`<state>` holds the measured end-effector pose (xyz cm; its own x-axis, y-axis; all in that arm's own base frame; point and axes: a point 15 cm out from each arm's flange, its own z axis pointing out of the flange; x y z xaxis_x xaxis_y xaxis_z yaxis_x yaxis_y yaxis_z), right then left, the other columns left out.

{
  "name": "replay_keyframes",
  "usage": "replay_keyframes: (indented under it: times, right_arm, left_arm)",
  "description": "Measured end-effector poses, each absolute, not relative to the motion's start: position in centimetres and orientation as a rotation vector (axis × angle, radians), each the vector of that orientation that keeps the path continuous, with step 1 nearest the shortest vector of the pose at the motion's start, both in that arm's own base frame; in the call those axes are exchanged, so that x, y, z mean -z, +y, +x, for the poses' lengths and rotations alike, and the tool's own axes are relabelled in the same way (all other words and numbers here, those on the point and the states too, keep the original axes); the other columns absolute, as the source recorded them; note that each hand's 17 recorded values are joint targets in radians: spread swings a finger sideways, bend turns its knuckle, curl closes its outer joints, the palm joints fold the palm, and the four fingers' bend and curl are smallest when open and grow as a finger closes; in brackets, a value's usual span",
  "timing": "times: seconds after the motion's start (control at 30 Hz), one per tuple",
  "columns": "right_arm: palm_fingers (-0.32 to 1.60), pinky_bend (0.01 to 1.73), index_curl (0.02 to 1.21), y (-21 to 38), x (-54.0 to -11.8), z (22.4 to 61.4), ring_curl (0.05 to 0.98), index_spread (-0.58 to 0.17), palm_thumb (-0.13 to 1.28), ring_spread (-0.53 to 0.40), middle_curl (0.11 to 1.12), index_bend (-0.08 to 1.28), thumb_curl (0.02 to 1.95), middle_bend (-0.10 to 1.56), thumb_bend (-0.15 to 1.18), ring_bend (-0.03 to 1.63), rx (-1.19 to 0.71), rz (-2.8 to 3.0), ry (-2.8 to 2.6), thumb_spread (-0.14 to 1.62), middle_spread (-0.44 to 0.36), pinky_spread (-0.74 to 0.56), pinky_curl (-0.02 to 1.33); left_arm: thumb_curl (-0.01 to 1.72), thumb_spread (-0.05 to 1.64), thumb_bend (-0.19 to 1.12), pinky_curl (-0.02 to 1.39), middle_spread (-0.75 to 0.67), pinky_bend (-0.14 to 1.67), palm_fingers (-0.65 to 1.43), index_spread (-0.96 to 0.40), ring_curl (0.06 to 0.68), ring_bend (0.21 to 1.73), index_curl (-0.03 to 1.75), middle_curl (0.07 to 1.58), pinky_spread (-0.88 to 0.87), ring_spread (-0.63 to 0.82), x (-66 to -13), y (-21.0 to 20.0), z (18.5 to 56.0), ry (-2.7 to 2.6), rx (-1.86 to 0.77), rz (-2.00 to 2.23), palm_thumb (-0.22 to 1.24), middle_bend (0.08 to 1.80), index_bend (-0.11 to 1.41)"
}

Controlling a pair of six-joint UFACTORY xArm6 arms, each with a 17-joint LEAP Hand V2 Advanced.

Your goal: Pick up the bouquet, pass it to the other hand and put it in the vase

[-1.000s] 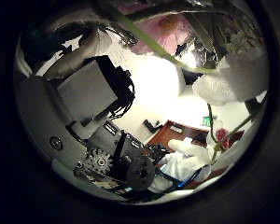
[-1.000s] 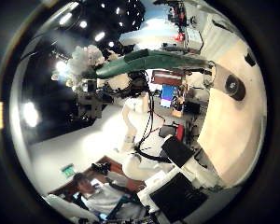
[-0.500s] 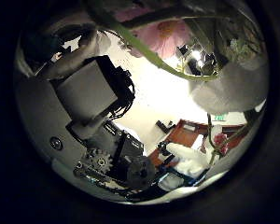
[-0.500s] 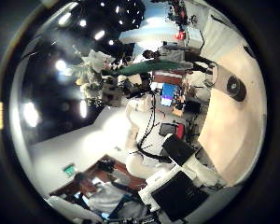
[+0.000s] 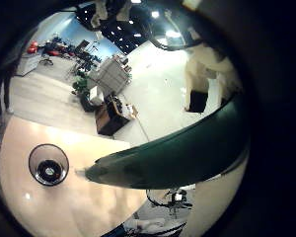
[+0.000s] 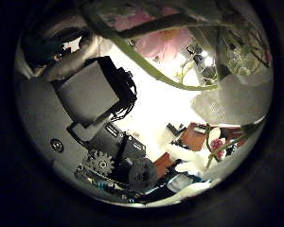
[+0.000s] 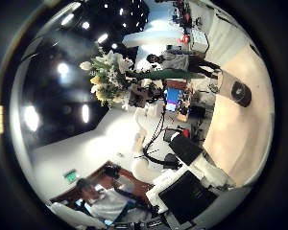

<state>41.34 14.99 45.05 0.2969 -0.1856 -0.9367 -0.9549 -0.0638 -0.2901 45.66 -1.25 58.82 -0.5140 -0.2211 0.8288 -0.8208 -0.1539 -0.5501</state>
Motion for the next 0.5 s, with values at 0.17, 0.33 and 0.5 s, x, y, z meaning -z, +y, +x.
replay_keyframes:
  times: [0.17,0.33,0.5]
  right_arm:
    - [0.09,0.6,0.26,14.8,-44.9,41.4,0.227,-0.388,0.79,0.199,0.34,0.15,0.52,0.24,-0.02,0.58,-0.91,-1.498,1.108,0.97,0.075,0.45,0.33]
    - [0.09,0.59,0.26,14.8,-44.8,41.3,0.226,-0.387,0.79,0.197,0.34,0.15,0.52,0.24,-0.02,0.58,-0.913,-1.497,1.11,0.98,0.067,0.45,0.32]
    - [0.1,0.59,0.26,14.8,-44.7,41.4,0.224,-0.386,0.79,0.197,0.34,0.15,0.52,0.24,-0.02,0.57,-0.914,-1.496,1.11,0.98,0.064,0.45,0.31]
  left_arm:
    - [0.88,1.19,0.05,0.67,-0.54,1.42,1.07,-0.71,0.591,1.46,1.23,1.06,-0.46,-0.39,-57.4,0.4,46.3,-1.641,-1.709,1.217,0.93,1.09,0.74]
    - [0.89,1.2,0.05,0.69,-0.54,1.41,1.07,-0.71,0.592,1.46,1.24,1.06,-0.47,-0.39,-56.1,1.3,46.8,-1.638,-1.694,1.241,0.93,1.09,0.74]
    - [0.9,1.2,0.04,0.7,-0.54,1.4,1.07,-0.71,0.594,1.46,1.25,1.06,-0.47,-0.39,-55.1,2.1,47.3,-1.633,-1.686,1.261,0.93,1.08,0.74]
